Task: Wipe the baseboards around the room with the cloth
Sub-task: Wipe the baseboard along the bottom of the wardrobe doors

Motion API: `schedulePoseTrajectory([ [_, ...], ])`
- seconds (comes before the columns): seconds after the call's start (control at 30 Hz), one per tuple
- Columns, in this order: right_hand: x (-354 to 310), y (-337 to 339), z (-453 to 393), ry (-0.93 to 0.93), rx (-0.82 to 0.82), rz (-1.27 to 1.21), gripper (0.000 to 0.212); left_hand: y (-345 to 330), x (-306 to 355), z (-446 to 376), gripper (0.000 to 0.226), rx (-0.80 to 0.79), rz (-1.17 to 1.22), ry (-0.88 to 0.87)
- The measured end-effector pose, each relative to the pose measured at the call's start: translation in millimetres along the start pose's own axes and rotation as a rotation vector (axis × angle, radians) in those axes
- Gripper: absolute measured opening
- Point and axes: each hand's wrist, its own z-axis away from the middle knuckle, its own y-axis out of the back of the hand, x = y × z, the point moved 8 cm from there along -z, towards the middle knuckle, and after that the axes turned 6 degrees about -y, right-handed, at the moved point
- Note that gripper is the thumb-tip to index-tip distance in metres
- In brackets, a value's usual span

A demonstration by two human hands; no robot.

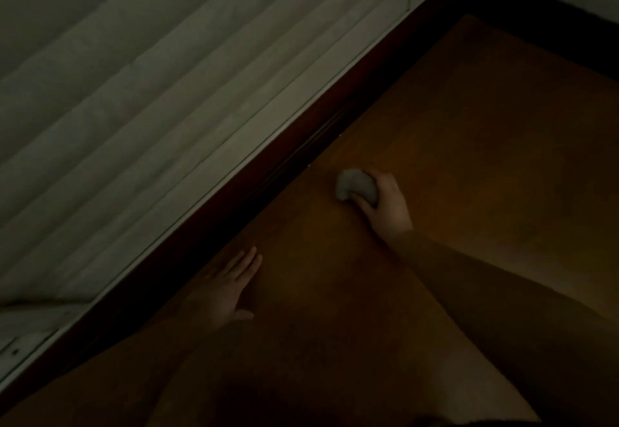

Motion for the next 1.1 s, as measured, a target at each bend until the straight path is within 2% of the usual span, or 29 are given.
schedulePoseTrajectory([
  [0.07,2,-13,-17,0.012,0.003,0.036,0.057,7,-2,-1,0.091,-0.005,0.047,-0.019],
  [0.17,10,-15,-21,-0.043,0.002,0.015,0.061,37,5,1,0.078,-0.007,0.044,-0.077],
  [0.27,9,-14,-20,-0.052,-0.010,0.022,0.060,88,20,-1,0.070,0.137,0.016,-0.107],
  [0.33,8,-13,-21,-0.058,-0.023,0.040,0.061,120,27,-7,0.069,0.236,-0.067,-0.110],
  [0.4,7,-14,-22,-0.058,-0.036,0.059,0.061,139,31,-16,0.071,0.267,-0.107,-0.104],
  [0.7,0,-12,-24,-0.009,0.029,0.135,0.058,172,42,-56,0.070,0.462,-0.175,-0.225],
  [0.87,3,-13,-24,0.013,0.049,0.146,0.058,175,46,-60,0.059,0.658,-0.435,-0.272],
  [1.0,2,-11,-22,0.054,0.081,0.112,0.057,157,36,-70,0.064,0.658,-0.665,-0.190],
  [1.1,1,-11,-22,0.068,0.091,0.103,0.056,151,32,-75,0.069,0.630,-0.713,-0.125],
])
